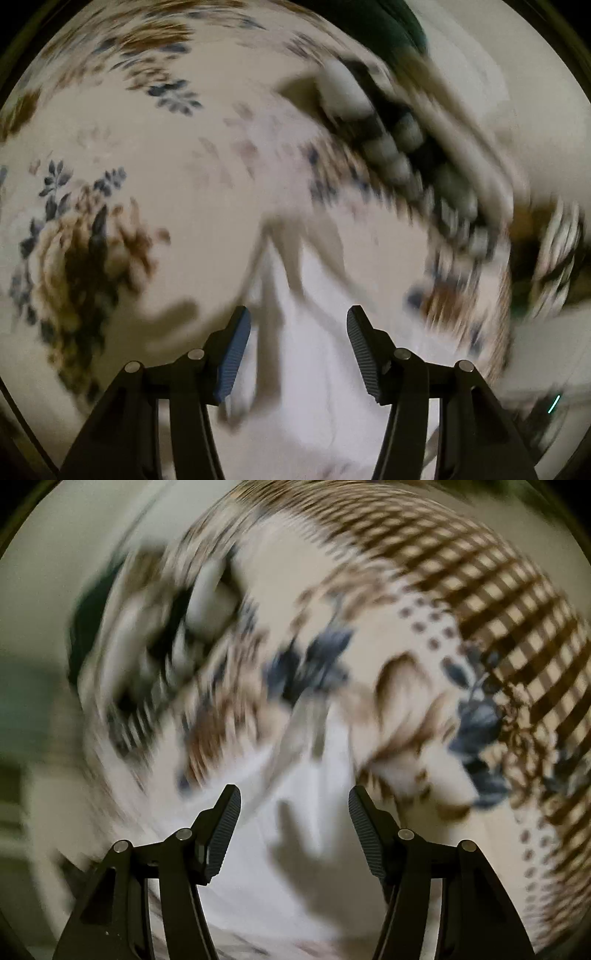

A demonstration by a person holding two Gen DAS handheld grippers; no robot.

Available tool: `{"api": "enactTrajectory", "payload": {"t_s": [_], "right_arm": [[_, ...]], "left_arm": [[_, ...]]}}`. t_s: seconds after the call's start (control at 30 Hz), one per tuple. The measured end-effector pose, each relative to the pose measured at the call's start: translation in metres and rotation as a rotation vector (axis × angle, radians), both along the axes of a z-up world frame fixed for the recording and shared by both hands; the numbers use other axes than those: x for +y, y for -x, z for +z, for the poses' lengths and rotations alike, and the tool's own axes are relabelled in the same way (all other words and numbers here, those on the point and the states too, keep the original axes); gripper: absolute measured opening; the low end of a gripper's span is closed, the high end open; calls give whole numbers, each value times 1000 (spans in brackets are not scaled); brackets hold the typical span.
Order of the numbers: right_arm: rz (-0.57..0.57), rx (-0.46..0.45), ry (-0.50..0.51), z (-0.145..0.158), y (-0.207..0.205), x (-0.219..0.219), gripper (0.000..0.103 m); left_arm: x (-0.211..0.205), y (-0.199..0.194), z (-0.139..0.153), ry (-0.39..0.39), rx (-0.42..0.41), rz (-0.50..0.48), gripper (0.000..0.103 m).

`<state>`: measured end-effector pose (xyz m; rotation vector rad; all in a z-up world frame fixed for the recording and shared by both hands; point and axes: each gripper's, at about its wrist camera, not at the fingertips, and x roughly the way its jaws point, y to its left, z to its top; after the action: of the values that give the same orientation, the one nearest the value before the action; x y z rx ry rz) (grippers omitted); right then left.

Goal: Fold small clothes

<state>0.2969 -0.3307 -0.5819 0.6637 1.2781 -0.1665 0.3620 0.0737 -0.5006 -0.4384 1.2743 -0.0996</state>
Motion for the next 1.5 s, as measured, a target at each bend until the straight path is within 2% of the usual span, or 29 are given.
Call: {"api": "enactTrajectory", "payload": {"t_s": [0.07, 0.1, 0.17, 0.27, 0.5, 0.7, 0.77, 0.9, 0.97, 1.03, 1.2, 1.3, 1.33, 1.4, 1.43, 1.47, 1.5], "right_arm": [[118, 62, 63, -12, -10, 33, 62], [154, 82, 86, -17, -16, 45, 59], [200, 98, 152, -26, -29, 58, 54], [206, 84, 215, -32, -59, 62, 54], [92, 78, 206, -42, -115, 39, 54], [69, 100, 223, -46, -143, 35, 54], [55, 98, 223, -43, -150, 34, 54], [4, 57, 206, -14, -138, 29, 54], [-23, 52, 203, -2, -121, 22, 55], [-64, 58, 182, 3, -95, 9, 61], [-190, 133, 84, -15, -30, -33, 64], [-254, 151, 6, -36, -5, -54, 64], [-253, 151, -42, -45, -3, -57, 64], [-251, 144, -123, -62, -4, -59, 64], [-244, 147, -131, -67, -5, -59, 62], [-225, 129, -131, -69, -8, -56, 46], [-201, 123, -127, -67, -12, -54, 11]], "left_arm": [[-33, 8, -9, -83, 28, -112, 52], [-51, 8, -16, -124, 35, -167, 52], [-75, -3, -29, -178, 46, -228, 52], [-94, -36, -44, -226, 36, -281, 52], [-98, -110, -56, -222, 34, -277, 52], [-97, -142, -63, -229, 45, -303, 52], [-92, -147, -55, -211, 31, -298, 52], [-75, -140, -34, -196, -9, -270, 52], [-61, -127, -30, -177, 3, -242, 52], [-45, -113, -36, -144, 42, -212, 52], [-11, -83, -74, -109, 132, -142, 52], [-9, -81, -82, -76, 119, -124, 51], [-12, -82, -81, -66, 99, -139, 49], [-14, -83, -78, -56, 78, -148, 27], [-16, -83, -76, -56, 71, -166, 8], [-17, -83, -74, -68, 62, -176, 6], [-16, -81, -70, -108, 46, -181, 6]]}}
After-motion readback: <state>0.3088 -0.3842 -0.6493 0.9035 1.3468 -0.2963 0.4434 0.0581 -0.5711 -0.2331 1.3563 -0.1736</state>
